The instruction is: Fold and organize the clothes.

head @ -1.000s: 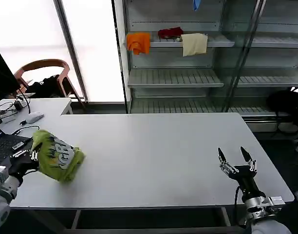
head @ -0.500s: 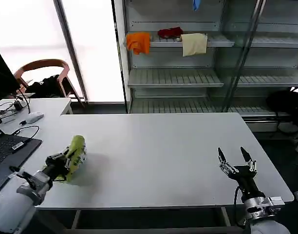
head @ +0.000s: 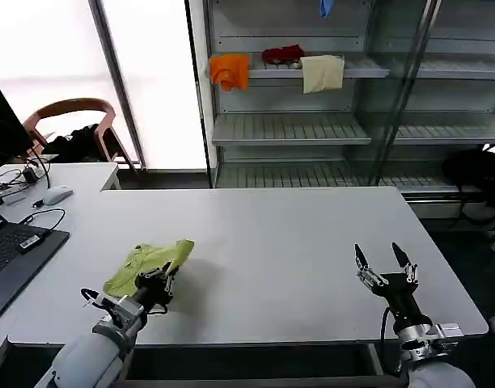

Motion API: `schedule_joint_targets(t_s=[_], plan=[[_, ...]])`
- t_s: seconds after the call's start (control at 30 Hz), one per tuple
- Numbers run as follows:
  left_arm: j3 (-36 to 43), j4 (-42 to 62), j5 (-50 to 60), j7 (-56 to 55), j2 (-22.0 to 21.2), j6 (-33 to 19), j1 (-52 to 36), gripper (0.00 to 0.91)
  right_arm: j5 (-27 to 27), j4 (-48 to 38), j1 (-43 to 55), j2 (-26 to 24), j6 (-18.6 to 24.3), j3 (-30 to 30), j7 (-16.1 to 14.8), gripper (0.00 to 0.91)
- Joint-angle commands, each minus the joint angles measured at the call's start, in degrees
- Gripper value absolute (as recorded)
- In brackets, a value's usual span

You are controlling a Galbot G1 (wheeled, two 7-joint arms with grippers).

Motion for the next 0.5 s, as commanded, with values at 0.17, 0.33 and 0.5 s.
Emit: schedule_joint_targets(t_s=[0.17, 0.33, 0.5], plan=[[20.75, 4.20, -4.35, -16.67, -17.74, 3.02, -12.40, 0.030, -1.37, 0.11, 2.07, 1.01, -0.98, -2.66, 0.19, 0.907], [24.65, 7.23, -2.80, -18.11, -22.05, 2.82, -14.37, 0.524, -1.69, 0.14, 3.02, 1.20, -1.44, -3.54, 0.20, 0.907], [27.58, 6.25, -1.07, -17.78, -24.43, 0.75, -15.03, 0.907, -1.69, -0.37, 4.38, 1.37, -2.09, -4.53, 0.25, 0.907]])
